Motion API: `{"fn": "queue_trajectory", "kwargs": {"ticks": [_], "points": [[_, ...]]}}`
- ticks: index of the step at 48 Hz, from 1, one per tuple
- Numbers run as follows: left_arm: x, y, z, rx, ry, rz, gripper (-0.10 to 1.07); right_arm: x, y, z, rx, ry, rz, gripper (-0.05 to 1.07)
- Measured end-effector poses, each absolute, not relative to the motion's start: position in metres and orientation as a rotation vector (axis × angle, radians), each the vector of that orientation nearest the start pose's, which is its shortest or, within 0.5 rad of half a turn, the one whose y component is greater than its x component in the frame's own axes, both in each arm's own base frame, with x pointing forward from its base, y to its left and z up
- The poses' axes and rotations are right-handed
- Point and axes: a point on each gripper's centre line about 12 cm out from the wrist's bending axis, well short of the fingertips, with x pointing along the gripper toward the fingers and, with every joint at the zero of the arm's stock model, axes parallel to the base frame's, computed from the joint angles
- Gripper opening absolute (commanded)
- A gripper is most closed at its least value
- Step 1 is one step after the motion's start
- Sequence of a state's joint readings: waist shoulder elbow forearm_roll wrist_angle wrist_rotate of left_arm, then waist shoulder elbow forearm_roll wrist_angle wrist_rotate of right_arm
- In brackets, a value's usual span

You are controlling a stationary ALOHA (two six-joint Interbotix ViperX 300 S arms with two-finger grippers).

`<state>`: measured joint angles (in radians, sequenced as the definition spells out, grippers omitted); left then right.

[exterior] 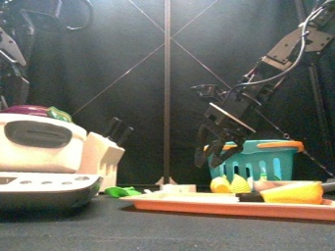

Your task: Grab white sushi piece from pot

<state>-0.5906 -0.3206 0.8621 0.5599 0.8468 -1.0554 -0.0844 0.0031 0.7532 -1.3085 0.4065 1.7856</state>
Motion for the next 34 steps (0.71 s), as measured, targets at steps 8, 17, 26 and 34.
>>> {"fn": "queue_trajectory", "kwargs": {"ticks": [8,17,26,34], "points": [[0.232,-0.097,0.172,0.05,1.106,0.225,0.65,0.344,-0.074,0.136,0.322,0.737,-0.649,0.95],[0.232,-0.094,0.178,0.043,1.087,0.227,0.6,0.345,-0.075,0.134,0.319,0.741,-0.649,0.95],[0.23,-0.088,0.2,0.045,1.035,0.221,0.6,0.349,-0.076,0.142,0.288,0.717,-0.631,0.95],[0.214,-0.071,0.219,0.096,0.971,0.154,0.6,0.357,-0.086,0.166,0.238,0.641,-0.618,0.95]]}}
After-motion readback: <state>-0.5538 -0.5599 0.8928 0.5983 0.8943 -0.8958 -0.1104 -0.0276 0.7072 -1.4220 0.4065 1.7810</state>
